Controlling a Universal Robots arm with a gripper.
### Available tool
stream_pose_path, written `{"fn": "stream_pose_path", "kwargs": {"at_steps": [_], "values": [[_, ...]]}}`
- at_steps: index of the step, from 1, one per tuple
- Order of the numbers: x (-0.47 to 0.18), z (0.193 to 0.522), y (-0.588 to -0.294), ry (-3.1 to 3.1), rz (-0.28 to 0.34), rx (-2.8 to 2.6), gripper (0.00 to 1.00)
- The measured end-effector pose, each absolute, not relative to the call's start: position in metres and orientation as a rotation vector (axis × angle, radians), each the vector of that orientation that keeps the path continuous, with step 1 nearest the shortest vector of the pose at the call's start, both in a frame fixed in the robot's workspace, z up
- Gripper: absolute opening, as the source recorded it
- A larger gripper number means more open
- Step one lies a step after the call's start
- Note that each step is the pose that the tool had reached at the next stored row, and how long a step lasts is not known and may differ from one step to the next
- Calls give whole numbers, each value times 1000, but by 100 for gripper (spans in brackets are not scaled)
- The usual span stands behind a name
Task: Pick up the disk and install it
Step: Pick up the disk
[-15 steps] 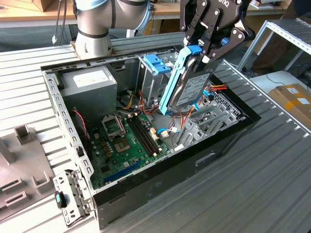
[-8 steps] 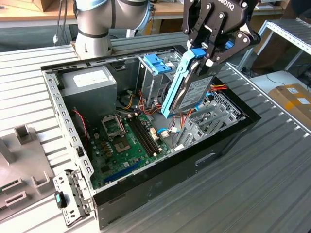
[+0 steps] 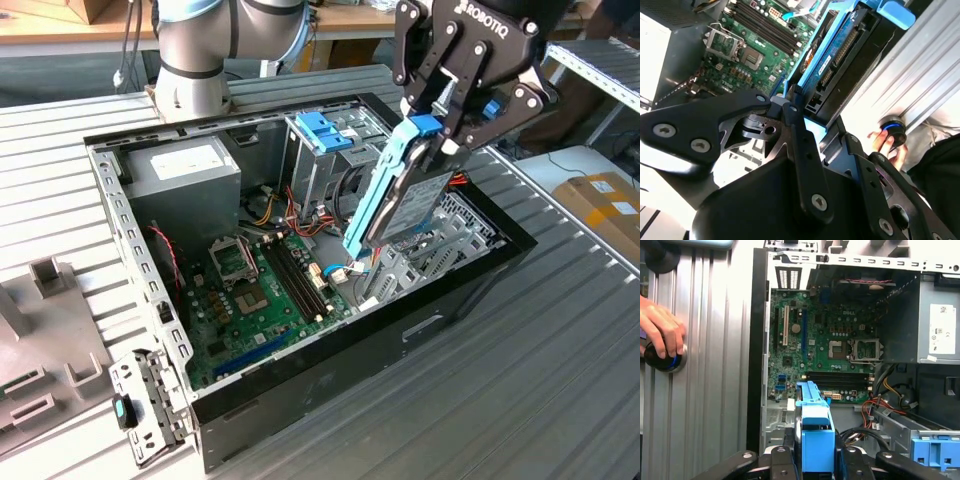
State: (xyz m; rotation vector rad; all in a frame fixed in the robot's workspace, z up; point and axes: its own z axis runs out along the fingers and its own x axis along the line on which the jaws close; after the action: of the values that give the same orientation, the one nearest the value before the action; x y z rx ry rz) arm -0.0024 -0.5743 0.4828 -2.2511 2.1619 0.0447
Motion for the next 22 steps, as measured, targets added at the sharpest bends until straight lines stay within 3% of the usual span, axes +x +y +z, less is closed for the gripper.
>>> {"fn": "stream_pose_path", "kwargs": {"at_steps": [11,22], "values": [[17,481,-594,2163,46,-2252,37],[56,480,-595,2163,48,-2252,37]]}}
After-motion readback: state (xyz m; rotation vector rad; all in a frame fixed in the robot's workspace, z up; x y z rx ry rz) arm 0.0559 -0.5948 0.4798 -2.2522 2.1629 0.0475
